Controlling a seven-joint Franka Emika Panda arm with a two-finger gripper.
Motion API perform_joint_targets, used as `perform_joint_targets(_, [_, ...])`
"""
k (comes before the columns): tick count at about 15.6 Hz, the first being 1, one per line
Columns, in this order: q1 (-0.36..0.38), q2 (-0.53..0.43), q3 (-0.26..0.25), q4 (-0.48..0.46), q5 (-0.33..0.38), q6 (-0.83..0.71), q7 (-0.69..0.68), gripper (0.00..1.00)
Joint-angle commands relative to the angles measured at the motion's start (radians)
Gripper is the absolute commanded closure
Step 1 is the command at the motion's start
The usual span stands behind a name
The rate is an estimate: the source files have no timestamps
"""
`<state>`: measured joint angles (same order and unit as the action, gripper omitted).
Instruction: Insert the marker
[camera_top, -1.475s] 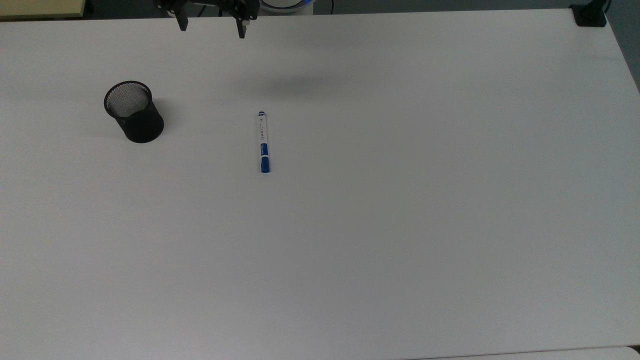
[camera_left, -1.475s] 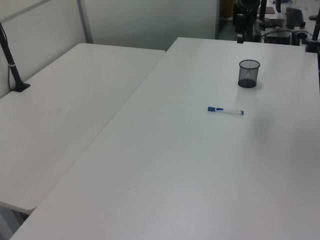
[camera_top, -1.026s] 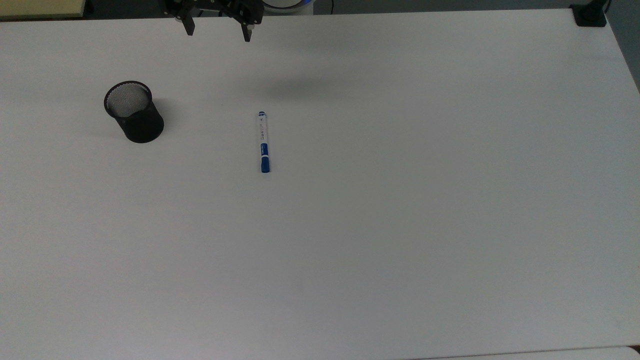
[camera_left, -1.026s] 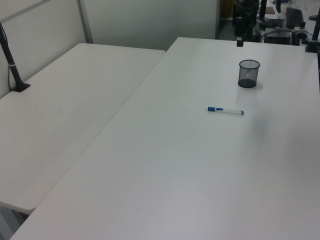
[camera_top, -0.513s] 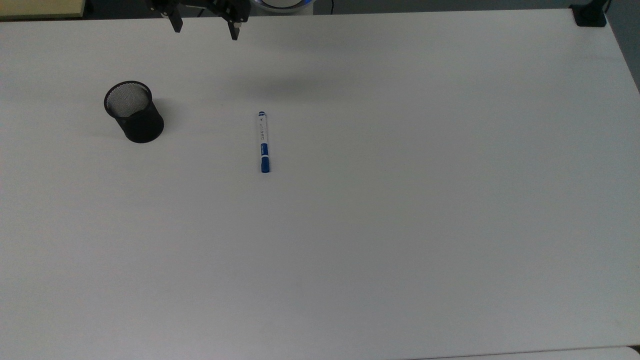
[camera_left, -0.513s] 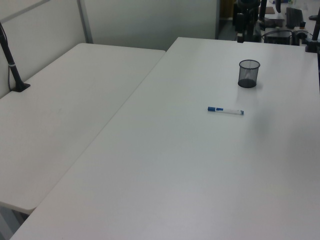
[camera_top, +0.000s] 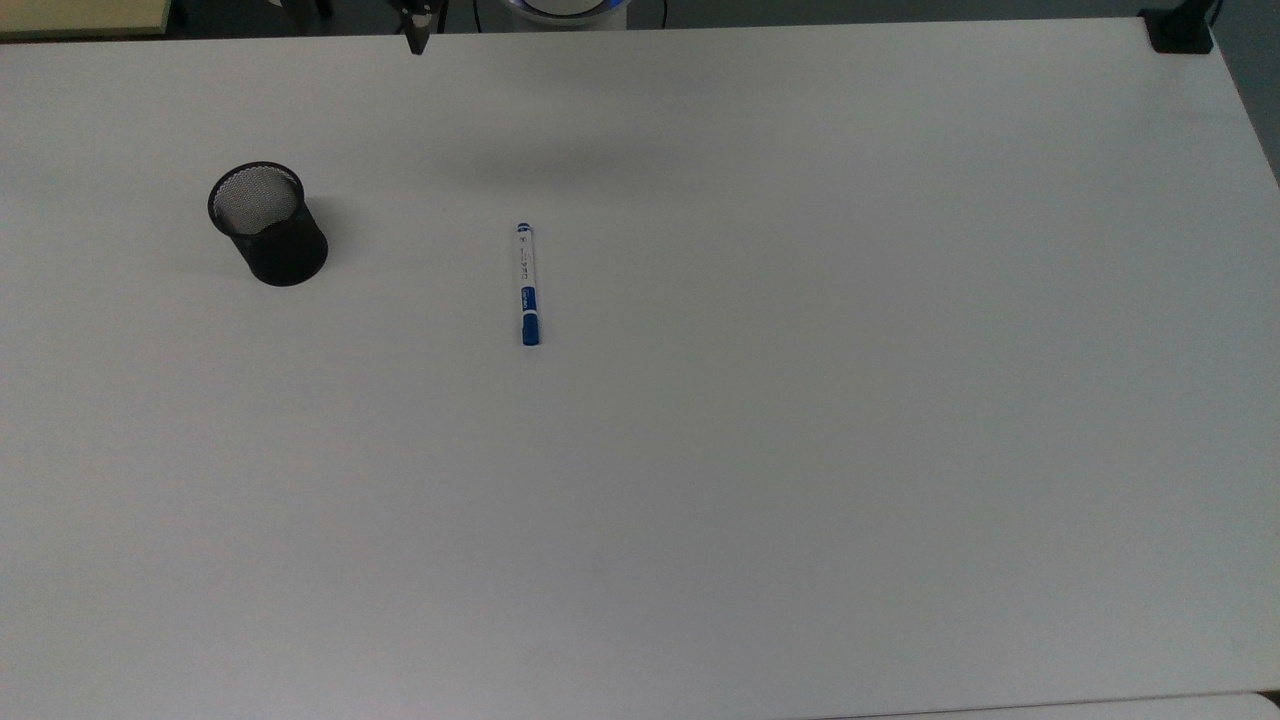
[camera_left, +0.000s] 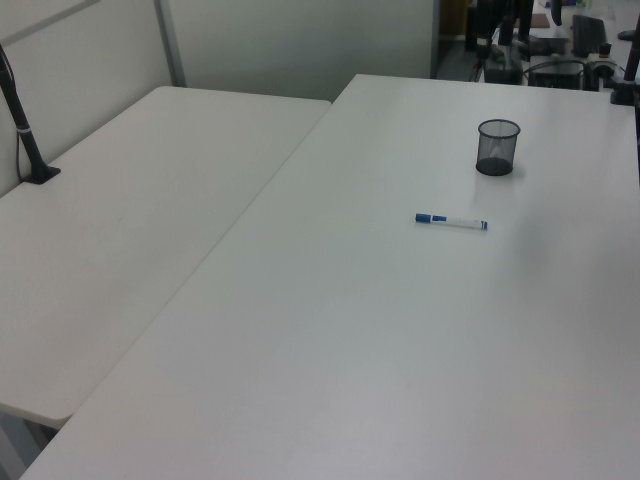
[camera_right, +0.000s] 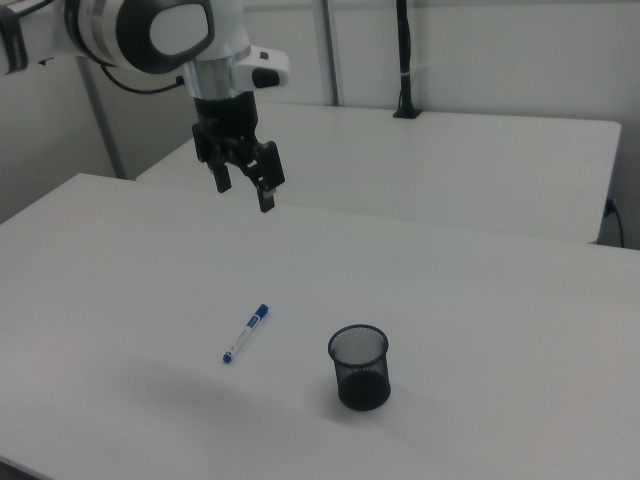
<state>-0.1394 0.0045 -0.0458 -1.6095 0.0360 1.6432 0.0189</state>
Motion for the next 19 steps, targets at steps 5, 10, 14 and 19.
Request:
perform_joint_targets(5, [-0.002,0.029,-0.003,0.023,-0.004,0.007,-0.020,0.00])
perform_joint_targets(10, [0.001,0.043,-0.002,0.022,-0.021,0.010,-0.020,0.00])
perform_joint_targets(14, [0.004,0.052,-0.002,0.020,-0.021,0.012,-0.020,0.00])
perform_joint_targets(19, [0.001,0.126,-0.002,0.010,-0.019,0.104,-0.020,0.00])
